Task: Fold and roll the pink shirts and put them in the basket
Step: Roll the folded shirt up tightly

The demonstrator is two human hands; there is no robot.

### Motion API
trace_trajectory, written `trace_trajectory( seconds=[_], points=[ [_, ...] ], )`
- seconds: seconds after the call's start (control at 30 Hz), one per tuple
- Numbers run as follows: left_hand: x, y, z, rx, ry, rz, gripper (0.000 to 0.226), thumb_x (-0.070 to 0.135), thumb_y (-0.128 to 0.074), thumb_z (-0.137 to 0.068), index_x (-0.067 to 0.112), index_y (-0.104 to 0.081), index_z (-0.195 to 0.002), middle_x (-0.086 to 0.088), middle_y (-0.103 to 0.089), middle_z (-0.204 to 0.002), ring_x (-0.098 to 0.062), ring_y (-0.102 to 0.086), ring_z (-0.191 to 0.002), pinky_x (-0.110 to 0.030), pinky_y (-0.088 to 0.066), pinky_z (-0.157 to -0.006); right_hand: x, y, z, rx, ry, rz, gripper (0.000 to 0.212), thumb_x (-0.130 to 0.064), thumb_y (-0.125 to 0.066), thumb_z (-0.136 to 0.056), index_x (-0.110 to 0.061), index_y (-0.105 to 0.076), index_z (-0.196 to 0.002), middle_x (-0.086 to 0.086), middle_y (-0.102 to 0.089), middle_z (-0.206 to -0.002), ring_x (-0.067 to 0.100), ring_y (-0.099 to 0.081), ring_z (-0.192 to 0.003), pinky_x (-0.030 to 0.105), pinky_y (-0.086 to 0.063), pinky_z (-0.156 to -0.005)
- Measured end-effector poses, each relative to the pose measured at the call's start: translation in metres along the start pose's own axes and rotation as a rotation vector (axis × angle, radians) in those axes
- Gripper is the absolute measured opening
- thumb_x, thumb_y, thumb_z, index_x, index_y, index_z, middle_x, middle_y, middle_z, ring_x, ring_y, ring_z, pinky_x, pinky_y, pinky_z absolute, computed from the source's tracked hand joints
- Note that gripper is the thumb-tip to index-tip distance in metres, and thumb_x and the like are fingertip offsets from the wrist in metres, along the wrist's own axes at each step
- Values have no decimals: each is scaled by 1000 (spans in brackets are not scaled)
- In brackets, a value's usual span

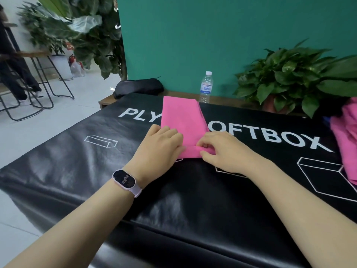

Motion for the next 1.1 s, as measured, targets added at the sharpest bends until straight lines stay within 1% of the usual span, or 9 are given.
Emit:
trace_trajectory(
  seconds=[0.13,0.23,0.43,0.53,0.63,0.77,0.93,1.03,1.1],
  points=[
    [-2,-5,1,-81,-7,-34,44,57,-56,-94,16,-60,-80,4,-57,-77,-20,-52,-79,-36,-39,-83,0,-2,0,41,-9,12,13,-27,-56,-94,-20,-65,-101,-13,-59,-91,12,-54,-91,34,-45,-83],
    [-6,-13,0,-144,31,39,38,52,-63,-91,15,-68,-94,1,-63,-88,-23,-56,-89,-36,-41,-85,1,0,0,97,-9,9,16,-24,-56,-96,-19,-64,-109,-15,-60,-98,9,-55,-94,29,-38,-82],
    [-18,-17,-4,-128,77,297,31,42,-66,-94,12,-69,-88,-1,-63,-84,-23,-55,-87,-36,-45,-82,3,2,-1,117,-34,7,18,-28,-53,-103,-17,-65,-111,-7,-66,-109,16,-57,-104,37,-42,-95],
    [-22,-26,-9,-191,91,367,32,38,-59,-100,11,-66,-83,1,-58,-78,-23,-51,-84,-39,-44,-83,-1,0,-2,154,-57,284,23,-30,-46,-105,-19,-64,-114,-4,-60,-111,21,-51,-108,36,-36,-95],
    [-23,-33,-18,-246,66,317,37,33,-50,-104,9,-62,-78,0,-55,-75,-26,-48,-81,-42,-42,-83,-8,1,-1,191,-63,394,19,-26,-47,-102,-19,-62,-109,-4,-56,-105,22,-50,-103,34,-34,-91],
    [-29,-50,-34,-415,23,134,42,34,-37,-108,11,-54,-78,-2,-51,-85,-28,-48,-87,-44,-38,-88,-7,-9,-3,131,-58,331,31,-41,-42,-103,-19,-60,-115,-4,-56,-107,20,-50,-104,33,-35,-96],
    [-36,-76,-44,-676,-42,123,39,41,-26,-109,18,-53,-92,9,-43,-84,-22,-46,-92,-39,-36,-94,3,-11,-9,127,-118,305,35,-41,-32,-105,-23,-61,-111,-8,-59,-106,17,-52,-103,33,-33,-99],
    [-40,-87,-49,-719,-102,146,35,43,-26,-108,23,-53,-99,11,-43,-86,-18,-41,-91,-38,-35,-100,7,-14,-18,133,-177,309,38,-38,-26,-106,-22,-60,-103,-7,-58,-100,19,-51,-97,35,-34,-93],
    [-40,-89,-48,-672,-134,173,37,40,-27,-109,20,-57,-101,9,-43,-88,-16,-39,-88,-39,-36,-99,5,-18,-22,159,-208,316,36,-35,-27,-107,-19,-58,-98,-4,-57,-96,22,-50,-93,36,-34,-87]
  ],
)
Point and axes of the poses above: each hand's wrist, its own z-axis away from the middle knuckle, its own y-axis out of the back of the hand, x = y × z, the point moved 10 cm from there along -z, towards the middle knuckle
